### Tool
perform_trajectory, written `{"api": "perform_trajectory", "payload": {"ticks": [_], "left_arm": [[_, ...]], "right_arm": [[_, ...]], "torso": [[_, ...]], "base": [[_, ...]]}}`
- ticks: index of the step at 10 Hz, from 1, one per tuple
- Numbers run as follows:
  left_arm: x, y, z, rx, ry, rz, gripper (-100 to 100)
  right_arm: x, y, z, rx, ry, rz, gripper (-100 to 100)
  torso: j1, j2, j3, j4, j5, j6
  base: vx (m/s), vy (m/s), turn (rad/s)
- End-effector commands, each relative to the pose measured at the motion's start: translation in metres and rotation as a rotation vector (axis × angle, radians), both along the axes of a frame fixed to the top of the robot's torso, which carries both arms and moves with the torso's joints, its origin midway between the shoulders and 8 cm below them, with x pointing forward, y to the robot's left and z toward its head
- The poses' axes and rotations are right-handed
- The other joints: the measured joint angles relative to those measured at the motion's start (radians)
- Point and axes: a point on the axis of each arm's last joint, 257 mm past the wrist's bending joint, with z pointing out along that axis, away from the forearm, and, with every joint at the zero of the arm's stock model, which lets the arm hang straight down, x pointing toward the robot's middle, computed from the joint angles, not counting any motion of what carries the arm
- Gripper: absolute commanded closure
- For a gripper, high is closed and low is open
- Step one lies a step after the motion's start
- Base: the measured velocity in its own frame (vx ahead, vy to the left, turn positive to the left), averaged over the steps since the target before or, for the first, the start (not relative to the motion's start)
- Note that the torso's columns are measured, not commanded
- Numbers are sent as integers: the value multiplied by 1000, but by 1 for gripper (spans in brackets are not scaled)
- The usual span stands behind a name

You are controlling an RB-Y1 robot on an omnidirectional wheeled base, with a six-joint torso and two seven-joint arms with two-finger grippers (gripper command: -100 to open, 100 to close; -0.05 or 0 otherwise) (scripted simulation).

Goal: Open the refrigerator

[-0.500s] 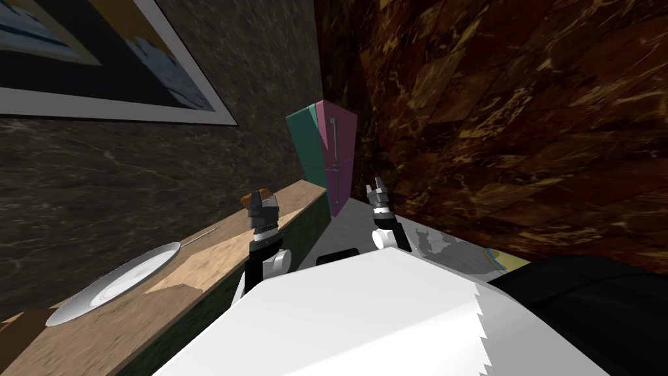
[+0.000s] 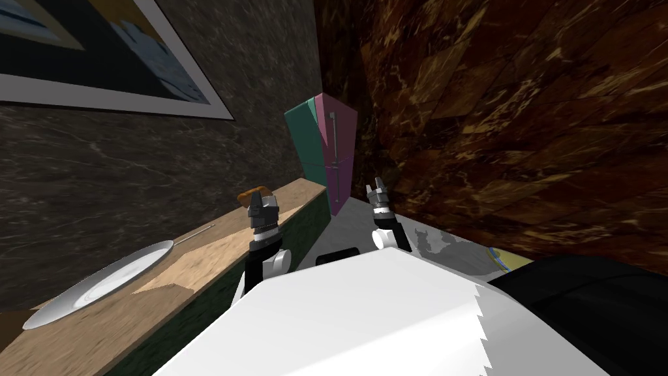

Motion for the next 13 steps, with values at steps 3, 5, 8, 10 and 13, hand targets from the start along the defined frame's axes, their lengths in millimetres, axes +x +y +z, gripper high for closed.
{"api": "perform_trajectory", "payload": {"ticks": [3, 5, 8, 10, 13], "left_arm": [[0, 0, 0, 0, 0, 0, 0], [0, 0, 0, 0, 0, 0, 0], [0, 0, 0, 0, 1, 0, 0], [0, 0, 0, 0, 1, 0, 0], [0, 0, 0, 0, 1, 0, 0]], "right_arm": [[0, 0, 0, 0, 0, 0, 0], [3, 3, -5, -38, 12, 11, -100], [14, 11, -22, -157, 50, 34, -100], [25, 15, -39, -267, 82, 49, -100], [36, 17, -59, -399, 117, 61, -100]], "torso": [[0, 222, -442, 221, 0, 0], [0, 369, -738, 369, 0, 0], [1, 413, -832, 414, 0, 0], [0, 415, -832, 415, 0, 0], [1, 416, -832, 416, 0, 0]], "base": [[0, 0, 0], [10, 6, 14], [47, 39, 55], [84, 45, 84], [96, 59, 82]]}}
